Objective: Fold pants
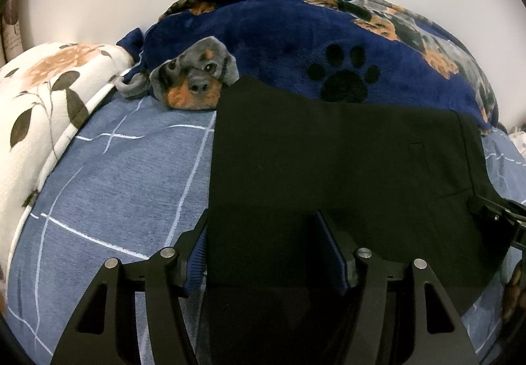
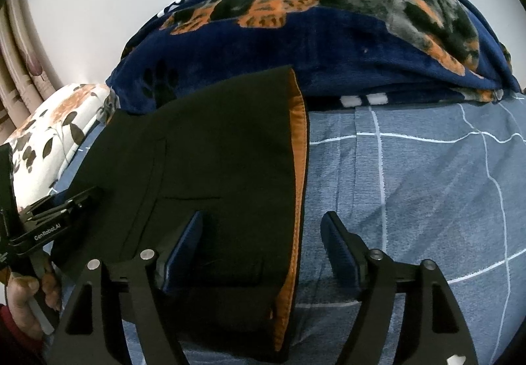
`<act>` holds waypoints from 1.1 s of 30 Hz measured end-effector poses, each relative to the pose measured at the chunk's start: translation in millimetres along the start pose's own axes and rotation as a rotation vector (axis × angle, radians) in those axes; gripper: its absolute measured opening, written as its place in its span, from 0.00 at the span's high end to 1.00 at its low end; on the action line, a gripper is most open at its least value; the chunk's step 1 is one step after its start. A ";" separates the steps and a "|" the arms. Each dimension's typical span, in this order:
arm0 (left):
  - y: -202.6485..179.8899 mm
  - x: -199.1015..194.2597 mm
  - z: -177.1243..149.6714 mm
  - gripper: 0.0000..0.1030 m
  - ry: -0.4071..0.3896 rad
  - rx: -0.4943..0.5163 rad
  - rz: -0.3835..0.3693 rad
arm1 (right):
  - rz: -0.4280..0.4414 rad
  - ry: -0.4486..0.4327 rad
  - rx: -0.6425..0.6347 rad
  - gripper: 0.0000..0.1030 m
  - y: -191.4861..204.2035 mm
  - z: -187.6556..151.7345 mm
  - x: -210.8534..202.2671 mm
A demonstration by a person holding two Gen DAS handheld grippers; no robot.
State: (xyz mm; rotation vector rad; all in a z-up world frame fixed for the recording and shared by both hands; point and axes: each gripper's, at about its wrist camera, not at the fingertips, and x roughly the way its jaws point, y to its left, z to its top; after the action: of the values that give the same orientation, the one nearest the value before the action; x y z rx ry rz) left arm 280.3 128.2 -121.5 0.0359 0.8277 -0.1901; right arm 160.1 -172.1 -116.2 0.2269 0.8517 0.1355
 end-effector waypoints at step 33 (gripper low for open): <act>4.1 -1.4 -0.4 0.29 -0.006 0.000 0.032 | -0.030 0.007 -0.009 0.21 1.3 3.4 4.6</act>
State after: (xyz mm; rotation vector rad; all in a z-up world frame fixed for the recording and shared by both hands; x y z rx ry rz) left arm 279.9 132.4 -121.0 0.0490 0.8208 -0.1598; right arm 165.6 -170.3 -117.0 0.2047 0.8604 0.1118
